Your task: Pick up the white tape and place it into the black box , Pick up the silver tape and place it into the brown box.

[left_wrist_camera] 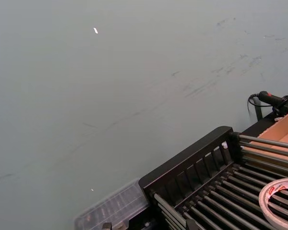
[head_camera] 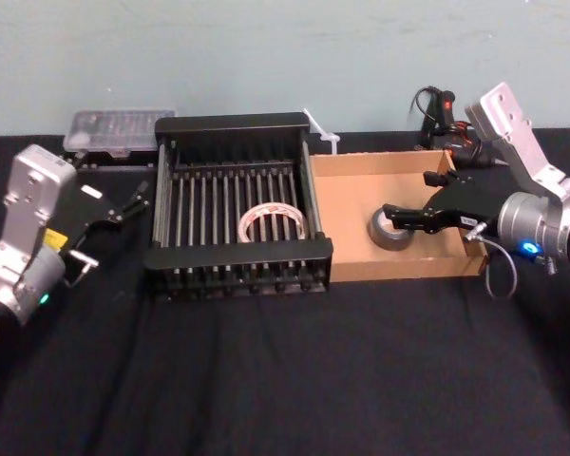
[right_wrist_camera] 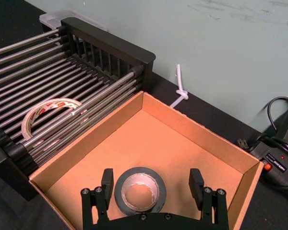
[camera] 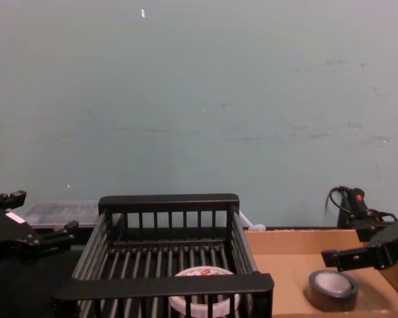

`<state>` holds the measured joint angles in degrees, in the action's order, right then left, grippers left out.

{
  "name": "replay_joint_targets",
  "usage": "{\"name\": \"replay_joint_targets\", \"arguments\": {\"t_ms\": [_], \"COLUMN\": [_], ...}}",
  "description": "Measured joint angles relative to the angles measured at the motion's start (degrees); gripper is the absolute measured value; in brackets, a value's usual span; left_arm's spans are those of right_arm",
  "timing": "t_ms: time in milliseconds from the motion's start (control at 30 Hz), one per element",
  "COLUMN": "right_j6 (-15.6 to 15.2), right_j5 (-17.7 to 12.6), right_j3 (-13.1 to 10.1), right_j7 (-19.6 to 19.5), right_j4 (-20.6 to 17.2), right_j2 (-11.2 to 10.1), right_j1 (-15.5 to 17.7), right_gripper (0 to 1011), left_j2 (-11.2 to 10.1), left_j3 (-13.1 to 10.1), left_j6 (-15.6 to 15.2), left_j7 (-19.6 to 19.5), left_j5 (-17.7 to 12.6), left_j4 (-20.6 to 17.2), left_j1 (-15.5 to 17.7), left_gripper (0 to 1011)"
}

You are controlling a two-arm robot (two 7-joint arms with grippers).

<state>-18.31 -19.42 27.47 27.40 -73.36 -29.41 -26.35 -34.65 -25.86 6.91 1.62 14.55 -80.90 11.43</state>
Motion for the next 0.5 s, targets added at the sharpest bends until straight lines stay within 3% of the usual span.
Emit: {"name": "replay_joint_targets", "arguments": {"t_ms": [300, 500], "right_j6": [0.2, 3.0], "right_j5": [0.2, 1.3], "right_j3": [-0.3, -2.3], "right_j7": [-0.2, -3.0], "right_j4": [-0.5, -4.1], "right_j2": [0.0, -0.3], "right_j1": [0.4, 3.5], "right_gripper": [1002, 1003], "left_j2": [0.0, 0.0], "left_j3": [0.0, 0.0], "left_j6": [0.0, 0.0], "left_j7": [0.0, 0.0], "left_j5": [0.0, 0.0], "left_j4": [0.0, 0.0], "left_j1": [0.0, 0.0], "left_gripper": [1001, 1001]}}
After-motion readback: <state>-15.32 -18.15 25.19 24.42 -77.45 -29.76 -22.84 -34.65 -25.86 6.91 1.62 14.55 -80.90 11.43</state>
